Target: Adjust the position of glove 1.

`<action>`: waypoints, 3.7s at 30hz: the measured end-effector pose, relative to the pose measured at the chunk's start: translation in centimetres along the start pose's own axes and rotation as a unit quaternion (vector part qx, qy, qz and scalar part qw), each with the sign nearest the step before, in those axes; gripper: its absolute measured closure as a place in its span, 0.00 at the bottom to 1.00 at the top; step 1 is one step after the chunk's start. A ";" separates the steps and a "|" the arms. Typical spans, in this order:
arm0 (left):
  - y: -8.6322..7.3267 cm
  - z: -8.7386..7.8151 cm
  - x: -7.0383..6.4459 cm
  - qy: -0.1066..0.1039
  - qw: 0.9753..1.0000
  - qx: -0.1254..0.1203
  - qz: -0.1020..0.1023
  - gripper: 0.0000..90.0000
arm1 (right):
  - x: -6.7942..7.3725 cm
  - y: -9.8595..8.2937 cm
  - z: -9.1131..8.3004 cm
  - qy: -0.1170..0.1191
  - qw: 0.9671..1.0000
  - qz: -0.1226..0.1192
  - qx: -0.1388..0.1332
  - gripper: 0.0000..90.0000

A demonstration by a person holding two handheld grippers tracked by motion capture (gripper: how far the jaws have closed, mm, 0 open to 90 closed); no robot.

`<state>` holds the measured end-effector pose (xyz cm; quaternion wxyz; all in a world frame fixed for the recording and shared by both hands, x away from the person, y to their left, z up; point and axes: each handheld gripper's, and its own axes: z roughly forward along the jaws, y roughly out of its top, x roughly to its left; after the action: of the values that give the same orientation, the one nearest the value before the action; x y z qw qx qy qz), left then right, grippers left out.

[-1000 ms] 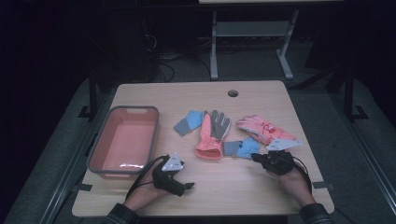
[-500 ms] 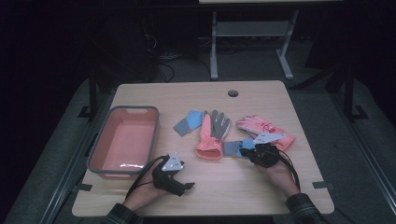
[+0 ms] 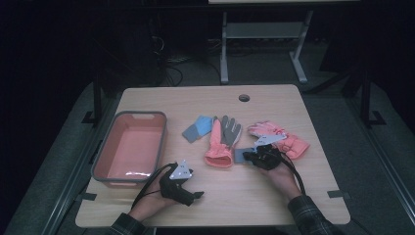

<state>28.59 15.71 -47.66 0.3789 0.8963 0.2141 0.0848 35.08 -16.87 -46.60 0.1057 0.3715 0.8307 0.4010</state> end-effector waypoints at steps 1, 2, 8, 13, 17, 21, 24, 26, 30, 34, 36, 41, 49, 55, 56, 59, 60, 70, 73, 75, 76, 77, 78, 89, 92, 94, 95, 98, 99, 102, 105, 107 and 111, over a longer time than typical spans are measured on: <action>0.0 0.0 0.0 0.000 1.000 0.000 0.000 0.14 | -0.2 0.1 0.3 -0.003 1.000 -0.009 -0.002 1.00; 0.0 0.0 0.0 0.000 1.000 0.000 0.000 0.14 | -0.3 0.2 0.5 -0.005 1.000 -0.006 -0.001 1.00; 0.0 0.0 0.0 0.000 1.000 -0.001 0.001 0.14 | -0.5 0.0 1.0 -0.011 1.000 -0.002 0.012 1.00; 0.0 0.0 0.0 0.000 1.000 -0.001 0.001 0.14 | -0.1 -0.3 0.5 -0.007 1.000 -0.011 0.021 1.00; 0.0 0.0 0.0 0.000 1.000 0.000 0.000 0.14 | 0.0 -0.9 0.0 0.004 1.000 -0.009 0.021 1.00; 0.0 0.0 0.0 0.001 1.000 0.000 0.000 0.14 | 0.4 -1.2 -0.5 0.008 0.999 -0.015 0.030 1.00; -0.1 0.0 0.0 0.001 1.000 -0.003 0.000 0.14 | 0.8 -1.3 -0.8 0.010 0.999 -0.019 0.036 1.00; -0.1 0.0 0.0 0.001 1.000 -0.003 0.000 0.14 | 1.1 -1.5 -1.0 0.014 0.999 -0.020 0.037 1.00; -0.1 0.0 0.0 0.001 1.000 -0.003 0.000 0.14 | 1.4 -1.8 -1.2 0.019 0.999 -0.028 0.038 1.00; -0.1 0.0 0.0 0.002 1.000 -0.004 0.000 0.14 | 1.7 -2.1 -1.5 0.024 0.999 -0.029 0.038 1.00; -0.1 0.0 0.0 0.002 1.000 -0.003 0.001 0.14 | 1.9 -2.2 -1.7 0.027 0.999 -0.027 0.039 1.00; -0.1 0.0 0.0 0.002 1.000 -0.003 0.001 0.14 | 2.5 -2.5 -1.9 0.037 0.998 -0.031 0.042 1.00; -0.1 0.0 0.0 0.002 1.000 -0.003 0.002 0.14 | 3.5 -3.2 -2.4 0.056 0.997 -0.041 0.044 1.00; -0.1 -0.1 0.0 0.001 1.000 -0.003 0.001 0.14 | 4.5 -3.4 -2.6 0.068 0.995 -0.054 0.048 1.00; -0.1 -0.1 0.0 0.001 1.000 -0.002 0.002 0.14 | 4.8 -3.5 -2.7 0.073 0.994 -0.057 0.049 1.00; -0.1 -0.1 0.0 0.001 1.000 -0.001 0.001 0.14 | 5.3 -3.6 -2.6 0.081 0.993 -0.068 0.048 1.00; -0.1 -0.1 0.0 0.001 1.000 -0.001 0.002 0.14 | 5.4 -3.5 -2.6 0.083 0.993 -0.065 0.049 1.00; -0.1 -0.1 0.0 0.002 1.000 -0.001 0.003 0.14 | 7.3 -3.1 -1.7 0.114 0.988 -0.091 0.050 1.00; -0.1 -0.1 0.0 0.002 1.000 -0.001 0.004 0.14 | 7.8 -3.0 -1.4 0.124 0.986 -0.098 0.050 1.00; -0.1 -0.1 0.0 0.003 1.000 -0.001 0.003 0.14 | 8.3 -2.9 -1.2 0.131 0.985 -0.103 0.050 1.00; -0.1 -0.1 0.0 0.002 1.000 0.000 0.004 0.14 | 8.4 -2.9 -1.1 0.133 0.984 -0.105 0.050 1.00; -0.1 -0.1 0.0 0.002 1.000 0.000 0.004 0.14 | 8.6 -2.8 -1.0 0.136 0.983 -0.110 0.049 1.00; -0.1 -0.1 0.0 0.002 1.000 0.000 0.004 0.14 | 8.7 -2.8 -1.0 0.137 0.983 -0.110 0.051 1.00; -0.1 -0.1 0.1 0.002 1.000 0.000 0.004 0.14 | 8.2 -2.5 -1.6 0.141 0.984 -0.101 0.031 0.91; -0.1 -0.1 0.1 0.003 1.000 0.000 0.004 0.14 | 7.6 -2.4 -2.3 0.133 0.987 -0.085 0.018 0.85; -0.1 -0.1 0.0 0.003 1.000 -0.002 0.004 0.14 | 6.6 -2.7 -3.1 0.111 0.991 -0.072 0.012 0.74; -0.1 -0.1 0.0 0.003 1.000 -0.002 0.003 0.14 | 6.2 -2.8 -3.4 0.099 0.993 -0.070 0.010 0.70; -0.1 0.0 0.0 0.003 1.000 -0.002 0.002 0.14 | 4.9 -3.6 -4.5 0.066 0.997 -0.047 0.006 0.54; -0.1 0.0 0.0 0.004 1.000 -0.002 0.002 0.14 | 4.6 -3.8 -4.7 0.057 0.997 -0.048 0.004 0.52; -0.1 0.0 0.0 0.004 1.000 -0.003 0.002 0.14 | 3.5 -4.7 -5.9 0.027 0.999 -0.037 -0.005 0.44; -0.1 0.0 0.0 0.004 1.000 -0.004 0.001 0.14 | 2.5 -5.6 -6.8 0.004 1.000 -0.027 -0.007 0.37; -0.1 0.0 0.0 0.006 1.000 -0.003 -0.002 0.14 | 2.0 -6.2 -7.1 -0.012 1.000 -0.023 -0.001 0.35; 0.1 0.2 -0.2 0.015 1.000 -0.004 -0.013 0.14 | 0.9 -7.3 -7.5 -0.051 0.998 -0.024 0.013 0.30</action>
<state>28.51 15.47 -47.73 0.3803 0.8907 0.2307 0.0943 27.03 -23.54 -46.99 0.1530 0.3727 0.8382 0.3677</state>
